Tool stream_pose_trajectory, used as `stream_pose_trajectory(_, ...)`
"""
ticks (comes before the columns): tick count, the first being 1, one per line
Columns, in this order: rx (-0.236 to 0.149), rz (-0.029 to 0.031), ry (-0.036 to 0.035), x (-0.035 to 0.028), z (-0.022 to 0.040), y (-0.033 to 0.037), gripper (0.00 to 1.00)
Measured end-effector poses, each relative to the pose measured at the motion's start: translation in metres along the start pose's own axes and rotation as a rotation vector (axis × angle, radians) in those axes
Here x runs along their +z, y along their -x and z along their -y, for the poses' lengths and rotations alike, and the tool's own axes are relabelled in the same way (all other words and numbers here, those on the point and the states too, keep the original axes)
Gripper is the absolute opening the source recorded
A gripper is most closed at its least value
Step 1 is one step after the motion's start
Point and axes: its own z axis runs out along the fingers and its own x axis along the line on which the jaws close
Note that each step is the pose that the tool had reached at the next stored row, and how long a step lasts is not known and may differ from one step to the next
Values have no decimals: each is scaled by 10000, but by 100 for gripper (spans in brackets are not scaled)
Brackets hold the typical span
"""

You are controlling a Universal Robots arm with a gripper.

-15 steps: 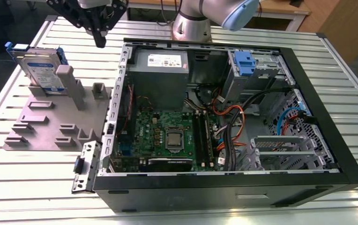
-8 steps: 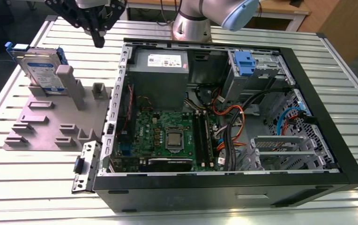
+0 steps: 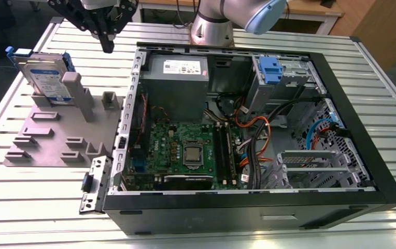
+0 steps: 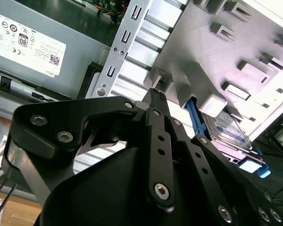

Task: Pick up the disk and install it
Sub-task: 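Reach for the disk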

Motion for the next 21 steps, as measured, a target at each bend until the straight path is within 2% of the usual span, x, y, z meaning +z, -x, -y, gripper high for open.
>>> stream_pose_trajectory(10, 1, 0, 1, 0, 1, -16, 11)
stream_pose_trajectory(21, 0, 0, -1, 0, -32, -148, 11)
